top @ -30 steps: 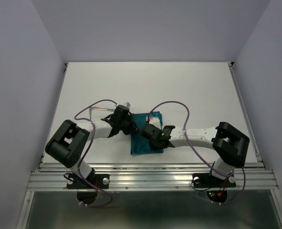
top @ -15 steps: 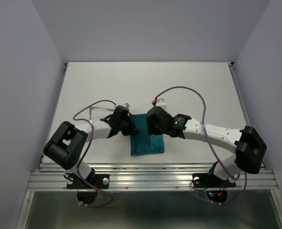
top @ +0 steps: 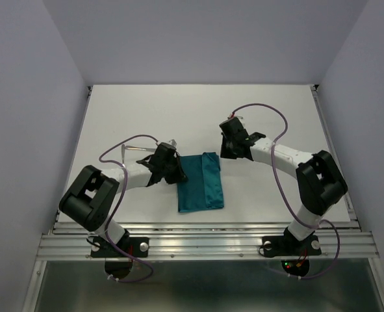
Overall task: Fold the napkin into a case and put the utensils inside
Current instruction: Fold the lower triangle-folded napkin at the center of the board.
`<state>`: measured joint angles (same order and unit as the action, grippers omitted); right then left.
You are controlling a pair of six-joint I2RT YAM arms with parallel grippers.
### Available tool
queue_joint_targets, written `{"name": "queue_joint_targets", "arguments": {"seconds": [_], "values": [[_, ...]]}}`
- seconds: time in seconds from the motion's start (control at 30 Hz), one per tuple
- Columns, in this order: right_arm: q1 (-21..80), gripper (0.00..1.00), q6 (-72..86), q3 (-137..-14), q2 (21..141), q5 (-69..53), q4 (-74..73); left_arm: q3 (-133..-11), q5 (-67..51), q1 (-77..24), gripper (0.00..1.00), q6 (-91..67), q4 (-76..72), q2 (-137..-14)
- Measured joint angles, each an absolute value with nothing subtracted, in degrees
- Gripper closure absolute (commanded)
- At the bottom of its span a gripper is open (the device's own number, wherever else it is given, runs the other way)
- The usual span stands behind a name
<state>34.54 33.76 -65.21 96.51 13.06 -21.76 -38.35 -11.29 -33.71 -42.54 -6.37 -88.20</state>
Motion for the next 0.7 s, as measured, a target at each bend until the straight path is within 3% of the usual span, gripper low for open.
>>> {"name": "queue_joint_targets", "arguments": {"seconds": [0.7], "values": [[34.2, 0.99, 31.7, -66.7, 105.2, 4.7, -13.2, -44.1, -11.2, -33.7, 1.0, -41.4, -7.5, -94.3]]}}
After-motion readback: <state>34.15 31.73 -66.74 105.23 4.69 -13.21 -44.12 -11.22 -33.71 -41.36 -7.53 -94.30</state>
